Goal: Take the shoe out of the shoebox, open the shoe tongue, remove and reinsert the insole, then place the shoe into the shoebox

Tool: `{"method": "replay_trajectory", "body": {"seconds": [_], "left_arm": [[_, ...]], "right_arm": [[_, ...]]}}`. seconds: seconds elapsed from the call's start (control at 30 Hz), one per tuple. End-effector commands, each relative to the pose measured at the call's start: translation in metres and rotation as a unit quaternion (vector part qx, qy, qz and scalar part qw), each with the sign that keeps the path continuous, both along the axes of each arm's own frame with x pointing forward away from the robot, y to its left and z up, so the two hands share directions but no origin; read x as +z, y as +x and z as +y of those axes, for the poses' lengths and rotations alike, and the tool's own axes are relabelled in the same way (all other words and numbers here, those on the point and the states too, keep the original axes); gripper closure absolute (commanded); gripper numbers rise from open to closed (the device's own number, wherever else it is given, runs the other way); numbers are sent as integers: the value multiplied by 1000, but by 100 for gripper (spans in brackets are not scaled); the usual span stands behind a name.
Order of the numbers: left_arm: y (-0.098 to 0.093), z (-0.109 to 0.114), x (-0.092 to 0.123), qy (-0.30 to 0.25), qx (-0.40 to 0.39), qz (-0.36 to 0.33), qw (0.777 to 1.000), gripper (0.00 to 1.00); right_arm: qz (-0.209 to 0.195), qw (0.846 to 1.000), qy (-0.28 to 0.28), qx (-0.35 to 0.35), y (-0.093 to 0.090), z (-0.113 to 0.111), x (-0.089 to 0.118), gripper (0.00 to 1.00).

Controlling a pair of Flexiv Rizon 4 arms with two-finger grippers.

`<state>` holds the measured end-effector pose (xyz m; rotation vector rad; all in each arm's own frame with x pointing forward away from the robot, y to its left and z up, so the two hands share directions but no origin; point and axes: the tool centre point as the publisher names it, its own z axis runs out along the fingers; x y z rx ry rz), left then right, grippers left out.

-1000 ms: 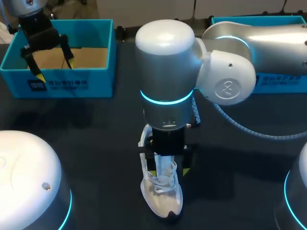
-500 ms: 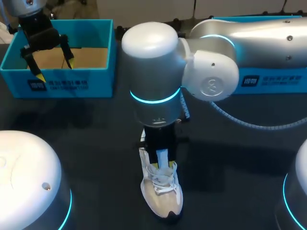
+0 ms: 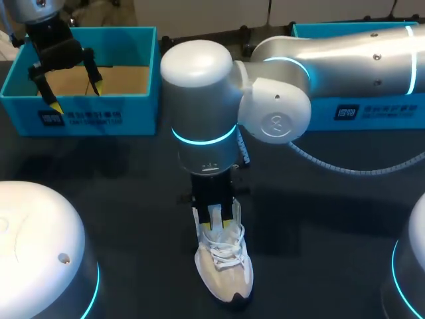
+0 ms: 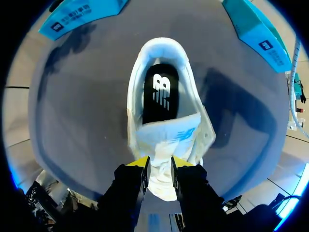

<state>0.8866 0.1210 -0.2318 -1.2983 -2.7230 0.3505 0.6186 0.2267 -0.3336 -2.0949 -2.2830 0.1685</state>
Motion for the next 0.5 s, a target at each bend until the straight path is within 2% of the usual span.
{"method": "replay_trajectory", "body": {"seconds": [0.03,0.23,0.4,0.5], "left_arm": [[0,0,0,1,-1,0,1000,0],[0,0,0,1,-1,0,1000,0],[0,0,0,1,-1,0,1000,0],[0,0,0,1,-1,0,1000,0]], "right_arm": [[3,1000,5,-1,5,0,-8,72],[2,1000,1,-8,14,-2,-12,72],[-23,1000,-13,-3,15,-3,10,72],[-23,1000,-12,10,18,-4,11,71]]}}
